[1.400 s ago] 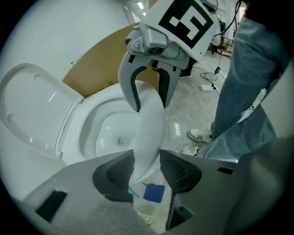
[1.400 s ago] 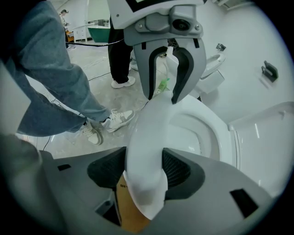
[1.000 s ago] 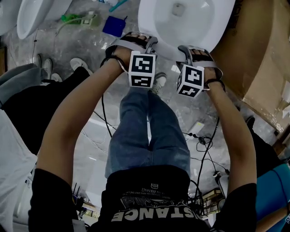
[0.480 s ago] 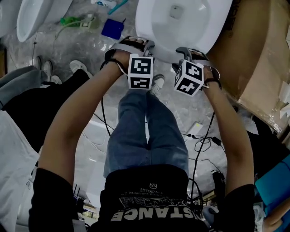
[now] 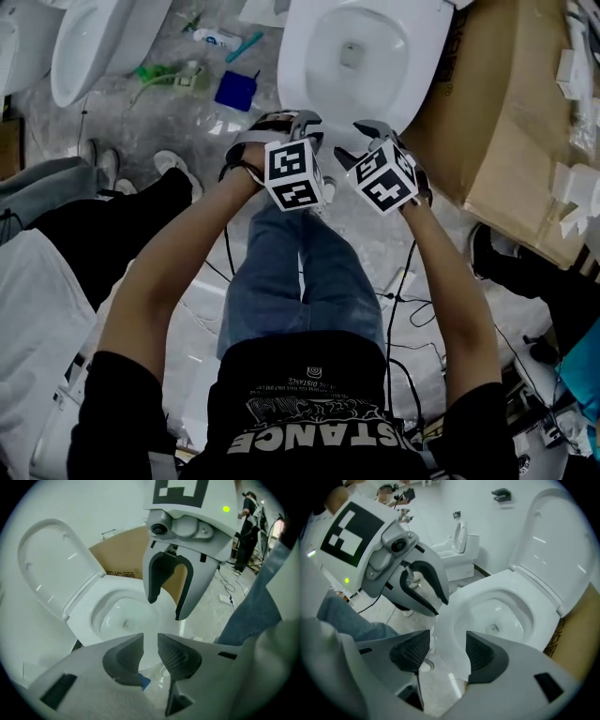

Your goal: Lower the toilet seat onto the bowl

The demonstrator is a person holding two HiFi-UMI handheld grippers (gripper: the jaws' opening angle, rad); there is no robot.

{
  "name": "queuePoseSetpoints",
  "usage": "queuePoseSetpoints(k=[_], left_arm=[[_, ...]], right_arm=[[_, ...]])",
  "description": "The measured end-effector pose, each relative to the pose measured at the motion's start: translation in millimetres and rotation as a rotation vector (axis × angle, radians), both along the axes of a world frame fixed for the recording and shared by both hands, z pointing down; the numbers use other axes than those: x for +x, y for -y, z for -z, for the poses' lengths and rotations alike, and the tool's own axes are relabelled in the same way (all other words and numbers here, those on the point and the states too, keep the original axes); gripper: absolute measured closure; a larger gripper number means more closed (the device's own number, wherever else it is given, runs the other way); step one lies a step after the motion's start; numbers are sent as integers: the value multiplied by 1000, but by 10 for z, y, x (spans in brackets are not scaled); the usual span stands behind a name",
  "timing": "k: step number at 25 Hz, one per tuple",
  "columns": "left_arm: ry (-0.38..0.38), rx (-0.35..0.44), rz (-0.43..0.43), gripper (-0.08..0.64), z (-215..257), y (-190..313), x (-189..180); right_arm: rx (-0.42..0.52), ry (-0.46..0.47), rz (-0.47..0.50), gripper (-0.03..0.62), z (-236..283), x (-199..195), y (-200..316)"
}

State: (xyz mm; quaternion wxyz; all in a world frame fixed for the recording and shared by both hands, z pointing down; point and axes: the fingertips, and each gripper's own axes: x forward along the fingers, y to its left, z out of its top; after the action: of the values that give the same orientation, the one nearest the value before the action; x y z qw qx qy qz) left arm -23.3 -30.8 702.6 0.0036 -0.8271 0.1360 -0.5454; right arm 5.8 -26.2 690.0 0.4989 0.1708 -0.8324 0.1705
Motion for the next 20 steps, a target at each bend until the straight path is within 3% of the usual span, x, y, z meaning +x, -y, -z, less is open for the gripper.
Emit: queuePoseSetpoints(k=[3,10,20], left_arm=[[-76,2,90,468,370,43,65],[-245,29,328,476,1256,284,66],[-522,154,537,523,2747,380,204]], right_arm=[[8,59,-117,356,312,24,72],[131,179,-301,462,1156,100,329],[325,346,-441,518,2634,134,424]])
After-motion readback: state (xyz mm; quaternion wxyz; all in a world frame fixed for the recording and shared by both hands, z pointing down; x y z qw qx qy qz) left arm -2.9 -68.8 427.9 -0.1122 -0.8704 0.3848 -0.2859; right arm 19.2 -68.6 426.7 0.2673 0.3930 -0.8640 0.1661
